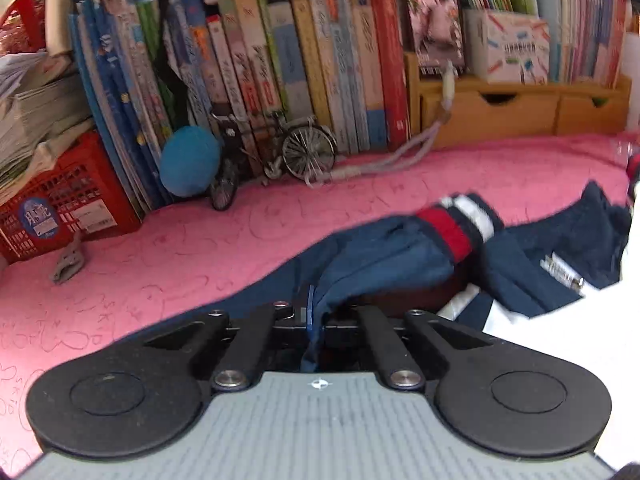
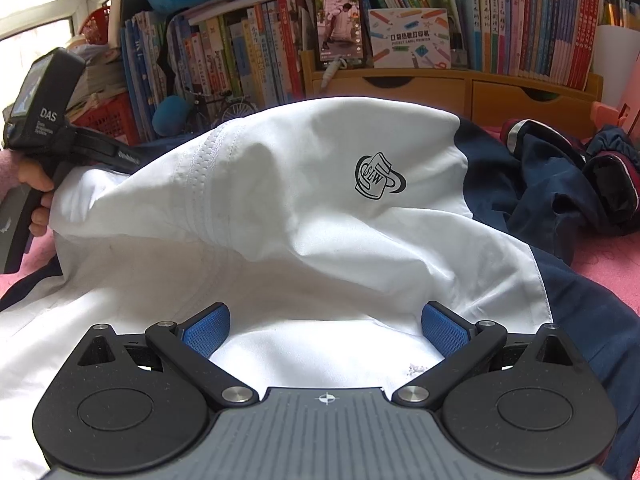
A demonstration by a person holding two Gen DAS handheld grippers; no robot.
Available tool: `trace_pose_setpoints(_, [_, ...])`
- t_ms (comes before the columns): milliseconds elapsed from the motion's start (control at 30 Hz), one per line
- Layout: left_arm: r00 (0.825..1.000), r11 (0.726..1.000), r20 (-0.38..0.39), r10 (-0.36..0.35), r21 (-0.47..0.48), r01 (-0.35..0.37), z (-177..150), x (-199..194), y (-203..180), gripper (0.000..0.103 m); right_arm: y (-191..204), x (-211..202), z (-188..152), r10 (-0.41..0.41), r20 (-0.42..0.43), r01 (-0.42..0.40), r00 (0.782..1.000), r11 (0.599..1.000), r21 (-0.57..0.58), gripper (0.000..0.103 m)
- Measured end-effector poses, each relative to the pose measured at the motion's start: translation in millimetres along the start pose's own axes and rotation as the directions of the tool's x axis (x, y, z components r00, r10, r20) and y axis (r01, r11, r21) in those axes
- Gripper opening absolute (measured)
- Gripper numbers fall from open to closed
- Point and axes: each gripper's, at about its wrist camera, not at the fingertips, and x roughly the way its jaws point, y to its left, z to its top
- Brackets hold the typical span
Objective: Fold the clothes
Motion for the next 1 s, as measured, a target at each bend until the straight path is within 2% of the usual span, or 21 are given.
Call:
trace_pose_setpoints(100, [0.987, 0.998, 0.15, 0.061, -0.036, -0.056, 36.2, -44.5, 42.1, 0.002, -2.1, -0.8, 0.4, 0.008, 0.003, -0.008, 1.0, 1.0, 0.01, 0.103])
trace_pose_setpoints(167, [0.959, 0.99, 0.263, 0.105, -0.115, -0.077, 62.3, -84.8, 82.2, 0.002, -2.2, -1.0, 0.9, 0.01, 0.004, -0.01, 1.0, 1.0, 0.012, 0.103])
trace_pose_setpoints(233, [0.91, 0.976, 0.4, 0.11, -0.217, -0.023, 80.1, -129.2, 133.2, 0.002, -1.9, -1.0, 1.4, 0.01, 0.004, -0.01, 1.0, 1.0, 0.013, 0.103])
trace_pose_setpoints(267, [0.877, 0.964, 0.466, 0.114, -0.265, 0.015, 84.8, -149.7, 158.4, 0.002, -1.7, -0.9, 1.6, 0.009, 0.004, -0.009, 1.0, 1.0, 0.012, 0.103])
trace_pose_setpoints(333, [0.816, 0.922, 0.565, 0.12, -0.368, 0.12, 77.5, -178.2, 219.1, 0.004, -1.0, -0.5, 2.1, 0.006, 0.002, -0.006, 1.0, 1.0, 0.009, 0.103])
trace_pose_setpoints(367, [0.814, 0.903, 0.564, 0.141, -0.41, 0.128, 70.0, -180.3, 244.0, 0.009, -0.5, -0.2, 2.5, 0.004, 0.001, -0.004, 1.0, 1.0, 0.007, 0.103])
trace_pose_setpoints(467, [0.878, 0.841, 0.417, 0.234, -0.541, 0.032, 33.1, -155.3, 298.4, 0.022, 0.3, 0.2, 2.5, 0.0, 0.0, 0.0, 1.0, 1.0, 0.002, 0.103])
trace_pose_setpoints(500, [0.902, 0.797, 0.327, 0.28, -0.603, -0.029, 12.4, -138.6, 314.5, 0.025, 0.5, 0.3, 2.5, -0.001, 0.0, 0.001, 1.0, 1.0, 0.002, 0.103])
trace_pose_setpoints(533, [0.918, 0.749, 0.245, 0.312, -0.657, -0.08, -8.7, -122.0, 326.2, 0.027, 0.7, 0.3, 2.5, -0.001, 0.0, 0.001, 1.0, 1.0, 0.001, 0.103])
trace_pose_setpoints(600, [0.945, 0.66, 0.082, 0.317, -0.734, -0.158, -55.2, -89.8, 345.6, 0.027, 1.8, 0.5, 1.9, -0.007, -0.003, 0.007, 1.0, 1.0, -0.005, 0.103])
trace_pose_setpoints(633, [0.953, 0.63, 0.018, 0.304, -0.754, -0.187, -77.4, -75.5, 350.6, 0.027, 2.7, 0.7, 1.7, -0.011, -0.004, 0.011, 1.0, 1.0, -0.01, 0.103])
trace_pose_setpoints(667, [0.956, 0.618, -0.027, 0.292, -0.758, -0.211, -95.6, -65.0, 351.7, 0.027, 3.4, 0.9, 1.4, -0.015, -0.006, 0.015, 1.0, 1.0, -0.015, 0.103])
trace_pose_setpoints(733, [0.958, 0.629, -0.093, 0.27, -0.737, -0.249, -122.8, -50.8, 345.1, 0.027, 4.8, 1.4, 0.8, -0.023, -0.009, 0.022, 1.0, 0.999, -0.025, 0.103])
trace_pose_setpoints(800, [0.96, 0.658, -0.129, 0.247, -0.705, -0.264, -131.7, -39.5, 334.0, 0.031, 6.1, 1.8, 0.3, -0.03, -0.012, 0.03, 0.999, 0.999, -0.035, 0.103])
trace_pose_setpoints(833, [0.963, 0.683, -0.122, 0.238, -0.684, -0.256, -129.8, -39.5, 325.6, 0.034, 6.6, 1.9, 0.1, -0.034, -0.013, 0.034, 0.999, 0.999, -0.04, 0.103])
trace_pose_setpoints(900, [0.97, 0.731, -0.106, 0.22, -0.64, -0.236, -125.0, -40.3, 308.4, 0.049, 7.6, 2.0, -0.1, -0.04, -0.016, 0.04, 0.999, 0.998, -0.048, 0.103])
trace_pose_setpoints(967, [0.981, 0.793, -0.046, 0.19, -0.582, -0.181, -118.1, -50.9, 287.9, 0.073, 8.0, 2.5, 0.4, -0.043, -0.017, 0.042, 0.999, 0.998, -0.052, 0.103])
trace_pose_setpoints(1000, [0.985, 0.821, -0.016, 0.173, -0.55, -0.152, -114.6, -56.4, 277.6, 0.077, 7.9, 2.4, 0.5, -0.043, -0.017, 0.042, 0.999, 0.998, -0.052, 0.103])
